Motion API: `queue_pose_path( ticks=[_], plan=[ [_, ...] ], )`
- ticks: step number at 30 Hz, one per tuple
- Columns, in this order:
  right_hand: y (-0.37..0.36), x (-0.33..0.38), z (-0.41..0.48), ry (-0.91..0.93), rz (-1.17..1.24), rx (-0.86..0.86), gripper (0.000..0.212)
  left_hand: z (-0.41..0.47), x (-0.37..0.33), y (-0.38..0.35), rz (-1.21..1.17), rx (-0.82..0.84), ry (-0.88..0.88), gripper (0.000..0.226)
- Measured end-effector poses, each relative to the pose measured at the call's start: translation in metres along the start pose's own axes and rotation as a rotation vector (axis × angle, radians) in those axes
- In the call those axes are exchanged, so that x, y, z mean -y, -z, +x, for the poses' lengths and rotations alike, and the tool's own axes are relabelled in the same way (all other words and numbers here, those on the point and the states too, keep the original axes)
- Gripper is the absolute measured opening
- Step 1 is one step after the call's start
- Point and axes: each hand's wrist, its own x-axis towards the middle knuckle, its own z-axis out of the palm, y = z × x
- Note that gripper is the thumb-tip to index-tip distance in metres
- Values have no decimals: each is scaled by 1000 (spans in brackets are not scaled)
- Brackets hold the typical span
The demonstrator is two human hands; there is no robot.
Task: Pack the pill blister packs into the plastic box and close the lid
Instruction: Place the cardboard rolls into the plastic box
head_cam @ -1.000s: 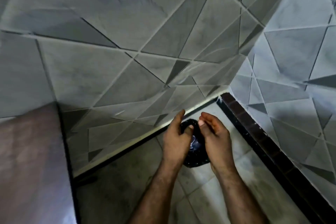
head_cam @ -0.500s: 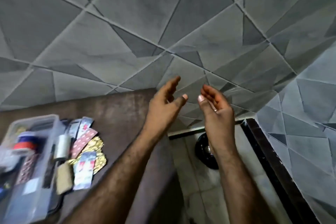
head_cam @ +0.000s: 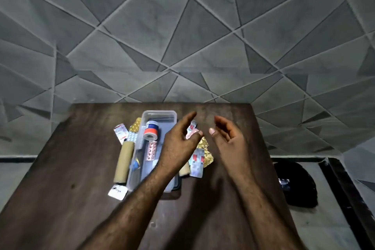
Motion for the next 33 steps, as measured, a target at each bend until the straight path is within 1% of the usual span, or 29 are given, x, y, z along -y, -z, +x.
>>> queue_pose_path(
  ticks=[3, 4, 6, 10, 13, 17, 24, 25, 29, 31, 33],
  plan=[
    [-34, -10, -12, -42, -57, 31, 28, -11, 23, 34, 40, -29, 39, 58],
    [-43, -14, -14, -50, -79, 38, 31, -14, 29, 43, 62, -38, 44, 58],
    [-62, -22, -18, -65, -110, 50, 46, -21, 43, 58, 90, -41, 56, 60],
    [-87, -34, -24, -79, -226, 77, 39, -29, 71, 76, 127, -55, 109, 61],
    [-97, -43, -27, -97, -324, 104, 39, -32, 86, 84, 144, -72, 162, 61],
    [-105, -54, -32, -121, -412, 136, 40, -32, 100, 91, 166, -50, 204, 60],
    [-104, -76, -24, -202, -468, 105, 34, -20, 126, 115, 243, -77, 255, 53],
    [-105, -79, -22, -214, -476, 95, 34, -17, 131, 120, 251, -92, 269, 50],
    [-105, -96, -12, -292, -552, 84, 34, -10, 154, 140, 299, -245, 359, 39],
    [-106, -108, -4, -338, -599, 97, 32, -5, 168, 149, 390, -263, 406, 35],
    [-107, -114, -1, -363, -641, 100, 25, -6, 175, 153, 465, -229, 445, 36]
  ],
)
